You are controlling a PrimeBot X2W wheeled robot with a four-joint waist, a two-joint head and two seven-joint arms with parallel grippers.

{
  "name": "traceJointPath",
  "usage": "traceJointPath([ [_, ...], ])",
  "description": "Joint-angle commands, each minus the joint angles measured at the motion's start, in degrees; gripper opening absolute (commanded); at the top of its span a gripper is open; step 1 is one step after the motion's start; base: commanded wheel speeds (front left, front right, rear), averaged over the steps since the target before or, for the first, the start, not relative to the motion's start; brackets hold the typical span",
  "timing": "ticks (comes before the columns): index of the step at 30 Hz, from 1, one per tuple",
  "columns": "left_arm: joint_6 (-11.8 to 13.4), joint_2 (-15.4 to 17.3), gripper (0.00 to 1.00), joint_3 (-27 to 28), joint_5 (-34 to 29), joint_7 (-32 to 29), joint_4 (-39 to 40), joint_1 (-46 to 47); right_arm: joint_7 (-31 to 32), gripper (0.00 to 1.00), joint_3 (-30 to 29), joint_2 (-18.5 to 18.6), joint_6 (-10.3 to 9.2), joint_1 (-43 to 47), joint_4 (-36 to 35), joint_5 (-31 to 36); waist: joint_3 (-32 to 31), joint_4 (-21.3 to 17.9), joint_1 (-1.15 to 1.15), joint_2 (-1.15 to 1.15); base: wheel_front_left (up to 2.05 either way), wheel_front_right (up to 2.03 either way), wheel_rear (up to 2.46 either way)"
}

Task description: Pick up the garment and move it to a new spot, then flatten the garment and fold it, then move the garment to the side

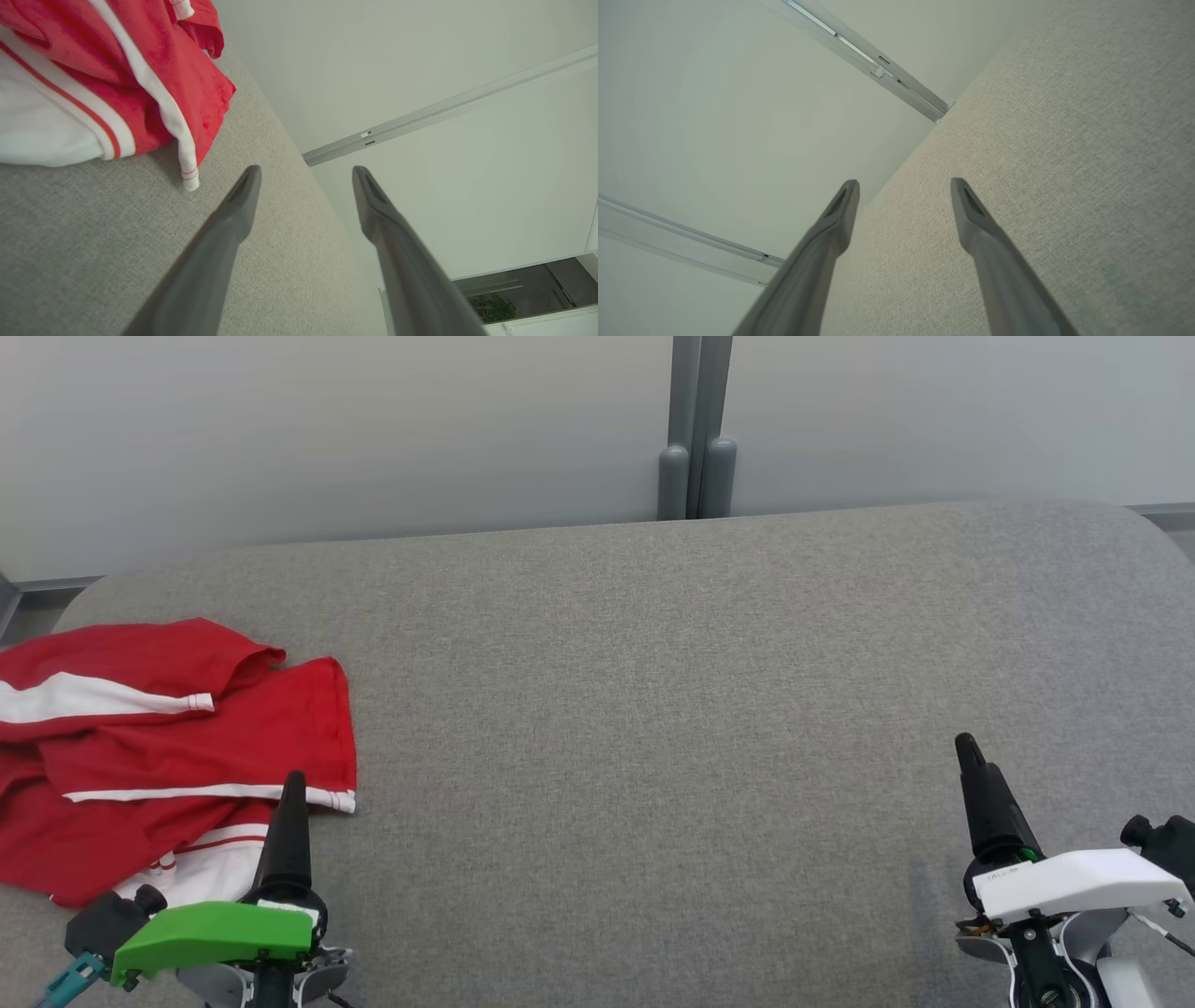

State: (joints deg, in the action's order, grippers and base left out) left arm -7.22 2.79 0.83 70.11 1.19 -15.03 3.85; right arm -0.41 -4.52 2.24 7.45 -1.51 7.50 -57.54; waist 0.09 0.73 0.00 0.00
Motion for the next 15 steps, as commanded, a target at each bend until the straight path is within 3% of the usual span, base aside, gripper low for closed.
traceJointPath([
  [1,-0.11,0.50,1.00,-0.18,-2.36,0.61,0.98,0.28,-0.58,1.00,0.30,0.45,0.01,-0.47,-1.41,2.66,-0.01,0.03,0.00,0.00,0.00,0.00,0.00],
  [15,-0.18,1.79,1.00,-1.90,-17.93,3.40,1.36,0.10,-3.55,1.00,2.14,2.17,0.02,-0.83,-2.04,18.34,-0.18,0.39,0.00,0.00,0.00,0.00,0.00],
])
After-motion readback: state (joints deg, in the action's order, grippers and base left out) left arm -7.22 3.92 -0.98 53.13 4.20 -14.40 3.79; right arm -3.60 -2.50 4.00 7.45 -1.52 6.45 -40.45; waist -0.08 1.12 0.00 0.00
